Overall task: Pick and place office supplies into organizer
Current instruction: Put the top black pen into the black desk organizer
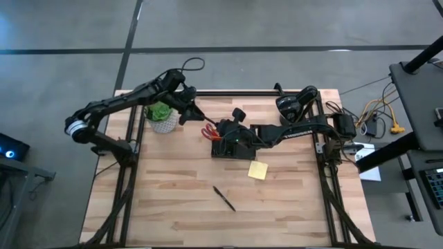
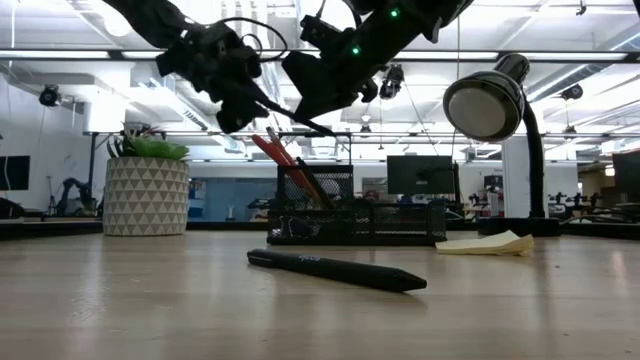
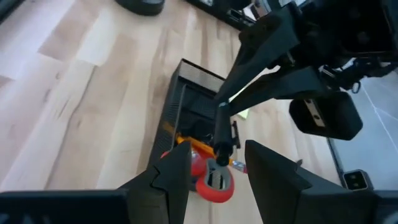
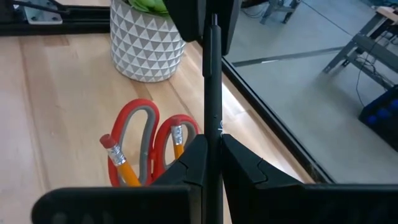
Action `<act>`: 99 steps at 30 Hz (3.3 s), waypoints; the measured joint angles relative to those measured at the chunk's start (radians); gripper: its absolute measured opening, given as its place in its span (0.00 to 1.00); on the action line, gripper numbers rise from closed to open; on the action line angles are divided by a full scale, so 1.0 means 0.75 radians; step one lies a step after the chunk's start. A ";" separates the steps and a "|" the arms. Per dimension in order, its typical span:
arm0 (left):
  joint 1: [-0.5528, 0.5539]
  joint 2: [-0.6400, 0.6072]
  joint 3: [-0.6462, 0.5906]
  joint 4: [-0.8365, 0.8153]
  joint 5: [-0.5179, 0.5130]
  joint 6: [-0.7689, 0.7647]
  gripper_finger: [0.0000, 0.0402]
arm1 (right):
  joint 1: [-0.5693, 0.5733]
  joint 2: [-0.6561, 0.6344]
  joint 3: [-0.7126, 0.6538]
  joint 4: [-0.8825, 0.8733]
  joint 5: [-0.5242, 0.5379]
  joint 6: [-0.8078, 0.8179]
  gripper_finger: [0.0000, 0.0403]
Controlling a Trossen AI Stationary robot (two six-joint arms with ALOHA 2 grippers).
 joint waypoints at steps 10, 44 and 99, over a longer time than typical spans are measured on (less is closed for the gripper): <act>-0.001 0.014 -0.002 0.061 0.070 -0.002 0.33 | 0.000 0.002 -0.002 0.000 -0.004 0.005 0.05; -0.051 -0.011 -0.015 0.048 -0.145 0.097 0.08 | 0.002 0.004 -0.007 -0.188 0.150 0.225 0.25; -0.587 0.575 0.681 -0.660 -0.988 0.723 0.08 | 0.286 -0.221 -0.166 -1.395 0.342 1.438 0.36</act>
